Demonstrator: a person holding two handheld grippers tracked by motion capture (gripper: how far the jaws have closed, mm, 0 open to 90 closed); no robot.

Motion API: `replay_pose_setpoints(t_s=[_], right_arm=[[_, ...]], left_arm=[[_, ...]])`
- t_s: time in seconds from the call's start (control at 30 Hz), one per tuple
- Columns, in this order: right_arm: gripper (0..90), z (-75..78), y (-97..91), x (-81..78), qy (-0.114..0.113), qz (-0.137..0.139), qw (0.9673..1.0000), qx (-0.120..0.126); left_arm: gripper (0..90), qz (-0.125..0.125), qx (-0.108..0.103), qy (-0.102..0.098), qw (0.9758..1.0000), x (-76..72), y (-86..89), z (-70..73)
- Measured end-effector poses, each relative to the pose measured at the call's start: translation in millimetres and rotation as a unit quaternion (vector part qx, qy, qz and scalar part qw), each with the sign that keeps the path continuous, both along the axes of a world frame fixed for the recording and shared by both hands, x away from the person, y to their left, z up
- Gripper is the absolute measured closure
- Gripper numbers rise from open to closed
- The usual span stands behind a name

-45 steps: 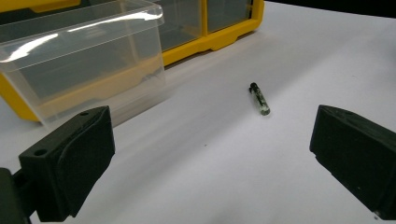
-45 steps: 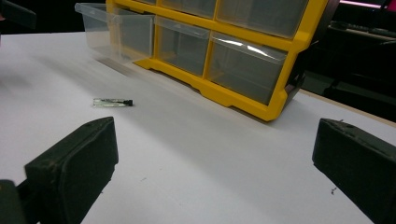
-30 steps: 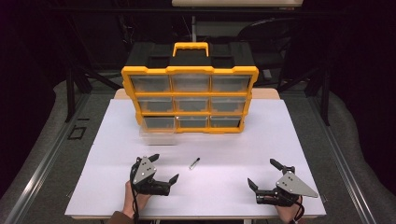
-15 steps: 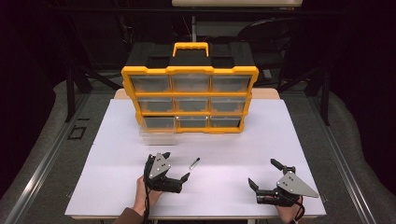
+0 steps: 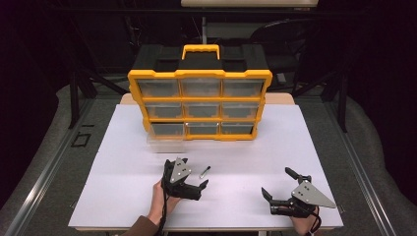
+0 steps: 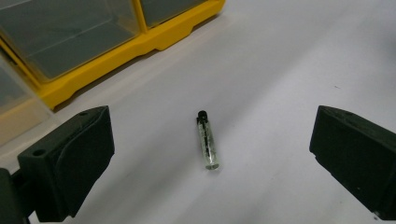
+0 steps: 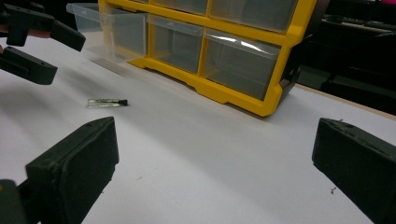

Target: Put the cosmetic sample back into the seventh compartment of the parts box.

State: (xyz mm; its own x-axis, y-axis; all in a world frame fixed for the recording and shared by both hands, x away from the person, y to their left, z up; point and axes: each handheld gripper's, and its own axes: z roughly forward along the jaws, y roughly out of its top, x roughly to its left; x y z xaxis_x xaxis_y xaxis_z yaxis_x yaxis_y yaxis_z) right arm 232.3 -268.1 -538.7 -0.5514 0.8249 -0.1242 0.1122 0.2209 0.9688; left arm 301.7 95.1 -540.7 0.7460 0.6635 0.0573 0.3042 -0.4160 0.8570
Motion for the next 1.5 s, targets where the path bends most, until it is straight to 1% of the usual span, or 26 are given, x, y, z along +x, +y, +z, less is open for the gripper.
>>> replay_pose_setpoints(t_s=[0.07,0.13,0.23,0.27,0.33,0.37,0.4,0.47,0.5,0.57,0.73,0.8,0.83,0.87,0.93,0.97,1.03,1.07,1.13,1.23,1.27,1.3,1.33,1.37,1.5], right_arm=[[0.0,-0.7,0.0,0.9,0.000,0.000,1.0000,-0.001],[0.0,-0.8,-0.1,1.2,0.000,0.000,1.0000,-0.002],[0.0,-0.4,0.4,1.1,-0.001,0.000,1.0000,0.001],[0.0,-0.4,0.4,1.1,0.001,0.000,1.0000,0.000],[0.0,-0.6,0.4,1.4,0.001,0.002,1.0000,0.000],[0.0,-0.9,0.3,1.6,0.003,0.003,1.0000,0.000],[0.0,-1.0,0.3,1.7,0.003,0.003,1.0000,0.000],[0.0,-1.0,-0.2,1.3,0.004,0.003,1.0000,0.001],[0.0,-1.0,-0.2,1.3,0.004,0.003,1.0000,0.001],[0.0,-0.9,-0.5,1.1,0.003,0.003,1.0000,0.000],[0.1,-2.2,-0.9,2.7,0.008,0.003,1.0000,0.002],[0.1,-2.8,-1.1,3.3,0.011,0.004,0.9999,0.003],[0.1,-2.9,-1.2,3.4,0.013,0.004,0.9999,0.004],[0.1,-2.9,-1.2,3.4,0.013,0.005,0.9999,0.005],[0.2,-2.9,-1.1,3.2,0.013,0.006,0.9999,0.005],[0.2,-3.0,-0.9,3.4,0.013,0.006,0.9999,0.004],[0.2,-3.3,-1.1,4.1,0.014,0.007,0.9999,0.003],[0.2,-3.4,-1.2,4.3,0.014,0.007,0.9999,0.002],[0.2,-3.6,-1.0,4.1,0.014,0.007,0.9999,0.002],[0.3,-3.2,-0.6,3.4,0.013,0.008,0.9999,0.001],[0.3,-3.4,-0.3,3.7,0.013,0.008,0.9999,0.001],[0.3,-3.4,-0.3,3.7,0.013,0.008,0.9999,0.001],[0.3,-3.7,-0.4,3.9,0.016,0.008,0.9998,0.001],[0.4,-4.3,-0.6,4.8,0.018,0.008,0.9998,0.002],[0.4,-4.6,-0.4,5.1,0.020,0.009,0.9998,0.000]], left_arm=[[0.0,-0.003,0.004,0.005,1.0000,2.1,-5.6,-1.5],[0.0,-0.007,0.015,0.009,0.9998,4.3,-11.9,-3.7],[0.0,-0.011,0.025,0.026,0.9993,8.2,-20.0,-6.6],[0.0,-0.011,0.029,0.028,0.9991,9.8,-22.4,-7.5],[0.0,-0.008,0.034,0.035,0.9988,13.0,-26.8,-9.3],[0.0,-0.005,0.042,0.037,0.9984,15.6,-30.1,-10.6],[0.0,-0.005,0.042,0.037,0.9984,15.6,-30.1,-10.6],[0.0,0.004,0.049,0.045,0.9978,18.7,-35.1,-12.6],[0.0,0.004,0.049,0.045,0.9978,18.7,-35.1,-12.6],[0.0,0.009,0.058,0.049,0.9971,20.7,-37.1,-13.2],[0.4,0.022,0.066,0.058,0.9959,25.4,-39.5,-14.9],[5.1,0.026,0.066,0.059,0.9957,25.7,-38.8,-15.3],[11.2,0.025,0.070,0.058,0.9956,25.8,-37.7,-14.7],[16.4,0.031,0.066,0.056,0.9958,25.7,-36.6,-13.5],[18.1,0.032,0.065,0.056,0.9958,26.1,-36.1,-13.1],[24.9,0.030,0.063,0.059,0.9958,26.9,-35.6,-13.2],[32.6,0.033,0.064,0.063,0.9954,28.1,-35.2,-14.2],[36.3,0.034,0.062,0.069,0.9951,28.9,-35.0,-15.4],[45.7,0.038,0.061,0.074,0.9947,29.6,-34.4,-16.4],[53.7,0.039,0.059,0.075,0.9946,29.5,-34.4,-16.5],[55.5,0.039,0.059,0.075,0.9946,29.5,-34.4,-16.5],[55.5,0.038,0.058,0.075,0.9948,29.5,-34.7,-16.5],[57.7,0.036,0.062,0.077,0.9945,29.6,-34.7,-16.3],[61.6,0.037,0.060,0.079,0.9944,29.7,-35.3,-17.2],[67.4,0.038,0.060,0.083,0.9941,31.2,-34.1,-19.0]])
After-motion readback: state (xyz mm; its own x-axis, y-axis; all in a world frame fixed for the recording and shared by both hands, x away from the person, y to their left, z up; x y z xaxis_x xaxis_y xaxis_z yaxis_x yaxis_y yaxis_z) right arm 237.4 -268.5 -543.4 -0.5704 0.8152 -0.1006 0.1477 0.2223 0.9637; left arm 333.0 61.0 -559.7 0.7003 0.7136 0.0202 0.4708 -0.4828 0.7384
